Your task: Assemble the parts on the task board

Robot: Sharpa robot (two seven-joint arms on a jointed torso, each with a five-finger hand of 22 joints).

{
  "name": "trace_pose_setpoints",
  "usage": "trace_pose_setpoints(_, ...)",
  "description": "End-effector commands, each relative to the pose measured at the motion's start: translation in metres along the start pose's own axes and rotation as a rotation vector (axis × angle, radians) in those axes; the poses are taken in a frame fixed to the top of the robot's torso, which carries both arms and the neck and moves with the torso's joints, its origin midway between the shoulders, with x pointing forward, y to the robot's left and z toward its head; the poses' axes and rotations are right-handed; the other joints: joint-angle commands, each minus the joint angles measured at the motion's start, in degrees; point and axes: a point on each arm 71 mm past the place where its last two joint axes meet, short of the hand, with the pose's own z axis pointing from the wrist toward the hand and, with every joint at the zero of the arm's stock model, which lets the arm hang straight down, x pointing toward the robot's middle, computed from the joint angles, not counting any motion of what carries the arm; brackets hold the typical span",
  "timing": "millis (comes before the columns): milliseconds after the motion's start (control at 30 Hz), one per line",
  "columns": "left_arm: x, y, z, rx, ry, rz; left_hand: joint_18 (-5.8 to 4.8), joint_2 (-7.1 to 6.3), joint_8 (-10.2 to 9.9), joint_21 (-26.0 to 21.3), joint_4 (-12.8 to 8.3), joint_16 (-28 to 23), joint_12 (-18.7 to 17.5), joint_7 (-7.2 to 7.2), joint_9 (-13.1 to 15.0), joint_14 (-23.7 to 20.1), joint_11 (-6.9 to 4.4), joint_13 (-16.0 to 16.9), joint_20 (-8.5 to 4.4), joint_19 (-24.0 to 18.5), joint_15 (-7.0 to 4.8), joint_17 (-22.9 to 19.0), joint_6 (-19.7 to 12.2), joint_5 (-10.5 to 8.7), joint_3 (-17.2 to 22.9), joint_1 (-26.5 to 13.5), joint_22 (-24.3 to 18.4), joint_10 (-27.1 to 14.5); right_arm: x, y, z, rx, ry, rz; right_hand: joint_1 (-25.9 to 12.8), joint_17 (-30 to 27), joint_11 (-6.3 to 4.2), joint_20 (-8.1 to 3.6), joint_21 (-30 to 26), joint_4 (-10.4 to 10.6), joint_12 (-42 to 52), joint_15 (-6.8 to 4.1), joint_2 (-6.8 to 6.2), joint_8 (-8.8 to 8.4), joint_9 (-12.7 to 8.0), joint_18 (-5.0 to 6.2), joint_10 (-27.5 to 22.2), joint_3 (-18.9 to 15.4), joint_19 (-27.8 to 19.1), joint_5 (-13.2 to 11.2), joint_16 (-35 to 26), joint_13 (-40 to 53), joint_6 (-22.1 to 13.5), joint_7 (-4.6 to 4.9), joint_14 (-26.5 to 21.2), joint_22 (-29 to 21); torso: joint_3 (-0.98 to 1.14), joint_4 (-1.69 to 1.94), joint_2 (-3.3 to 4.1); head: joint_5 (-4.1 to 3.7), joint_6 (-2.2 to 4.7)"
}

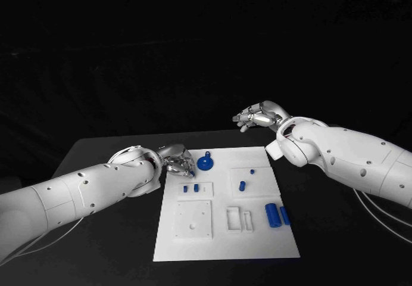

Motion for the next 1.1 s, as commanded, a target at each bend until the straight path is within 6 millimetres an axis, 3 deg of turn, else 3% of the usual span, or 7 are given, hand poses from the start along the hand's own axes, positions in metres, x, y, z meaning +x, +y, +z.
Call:
trace_pose_setpoints(33,0.003,-0.001,0.000,0.002,0.037,0.007,2.88,0.41,0.19,0.33,0.10,0.18,-0.09,-0.02,0.02,0.34,0.06,0.02,-1.88,0.02,0.11,0.07,0.47,0.38,0.31,-0.04,0.09,0.36,0.001,0.001,0.000,-0.008,0.009,0.003,-0.19,-0.09,0.38,0.28,-0.31,0.14,0.34,0.47,-0.06,0.16,-0.09,0.35,0.13,-0.19,-0.08,0.40,-0.18,-0.07,-0.39,0.00,0.00,0.09,-0.03,0.01,-0.01,0.01,0.01)
trace_pose_setpoints(733,0.008,-0.002,0.006,-0.001,0.042,0.008,2.84,0.48,0.14,0.32,0.11,0.12,-0.24,-0.01,-0.01,0.23,0.07,-0.02,-1.87,-0.06,0.12,0.07,0.45,0.36,0.32,-0.10,0.13,0.43,0.001,0.001,0.000,-0.007,0.010,0.003,-0.18,-0.09,0.39,0.28,-0.31,0.15,0.38,0.47,-0.04,0.18,-0.11,0.35,0.12,-0.20,-0.09,0.41,-0.20,-0.17,-0.40,0.00,0.01,0.10,-0.01,0.03,0.01,-0.23,-0.08)
trace_pose_setpoints(1100,0.013,-0.010,0.005,0.049,0.024,0.094,2.84,0.48,0.14,0.32,0.05,0.11,-0.30,-0.03,-0.01,0.20,0.06,-0.03,-1.88,-0.10,0.11,0.07,0.49,0.39,0.37,-0.01,0.16,0.53,0.001,0.001,0.001,-0.007,0.011,0.003,-0.18,-0.09,0.39,0.28,-0.31,0.15,0.40,0.47,-0.03,0.18,-0.12,0.35,0.12,-0.20,-0.10,0.41,-0.20,-0.21,-0.40,0.00,0.01,0.10,0.00,0.05,0.00,-0.26,-0.22)
